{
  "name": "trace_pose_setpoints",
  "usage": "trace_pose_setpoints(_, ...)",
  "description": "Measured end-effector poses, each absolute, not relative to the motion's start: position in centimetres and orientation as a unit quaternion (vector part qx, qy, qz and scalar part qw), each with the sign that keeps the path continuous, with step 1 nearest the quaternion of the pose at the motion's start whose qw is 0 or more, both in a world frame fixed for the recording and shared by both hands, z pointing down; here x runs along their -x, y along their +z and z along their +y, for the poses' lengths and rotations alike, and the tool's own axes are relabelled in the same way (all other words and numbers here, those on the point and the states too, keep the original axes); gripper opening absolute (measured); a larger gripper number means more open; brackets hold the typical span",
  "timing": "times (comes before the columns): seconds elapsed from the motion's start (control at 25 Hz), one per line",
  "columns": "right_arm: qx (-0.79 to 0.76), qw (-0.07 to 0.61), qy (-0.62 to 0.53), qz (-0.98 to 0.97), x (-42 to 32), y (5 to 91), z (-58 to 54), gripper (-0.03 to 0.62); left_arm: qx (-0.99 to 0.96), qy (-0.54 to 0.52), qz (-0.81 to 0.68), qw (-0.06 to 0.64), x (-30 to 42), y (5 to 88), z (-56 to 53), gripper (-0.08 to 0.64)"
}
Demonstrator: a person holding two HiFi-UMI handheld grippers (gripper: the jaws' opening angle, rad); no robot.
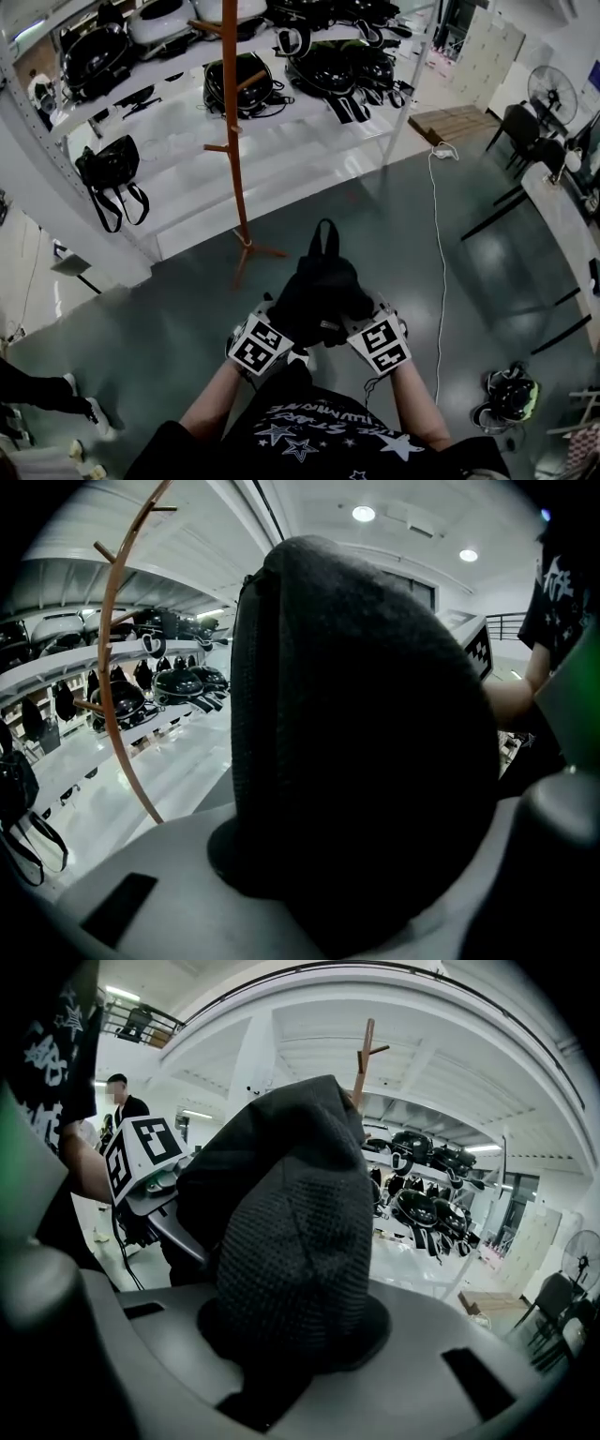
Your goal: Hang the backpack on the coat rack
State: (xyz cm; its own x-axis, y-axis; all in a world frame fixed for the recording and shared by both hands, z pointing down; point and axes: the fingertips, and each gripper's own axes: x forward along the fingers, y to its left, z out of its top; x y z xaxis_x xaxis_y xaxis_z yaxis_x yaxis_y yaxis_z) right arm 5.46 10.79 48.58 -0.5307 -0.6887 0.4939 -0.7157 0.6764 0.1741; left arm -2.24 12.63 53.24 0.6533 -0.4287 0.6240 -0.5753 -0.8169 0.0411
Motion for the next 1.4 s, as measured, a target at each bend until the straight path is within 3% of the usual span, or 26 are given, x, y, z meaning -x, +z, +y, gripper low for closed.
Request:
trace_pose_setpoints(0.4, -0.399, 0.27, -0.013, -0.876, -2.2, 44.8, -3.9, 0.087, -0.899, 0.289, -0.314, 0.101, 5.4, 49.7, -2.1, 0.097)
trace_pose_setpoints(0.88, -0.375, 0.256, -0.064, -0.889, -1.5, 41.3, -13.2, 0.089, -0.894, 0.274, -0.345, 0.075, 5.8, 46.5, -10.9, 0.097)
trace_pose_setpoints(1.4, -0.169, 0.216, -0.128, -0.953, -1.1, 38.8, -27.1, 0.089, -0.81, 0.262, -0.51, 0.123, 4.9, 43.9, -22.1, 0.097)
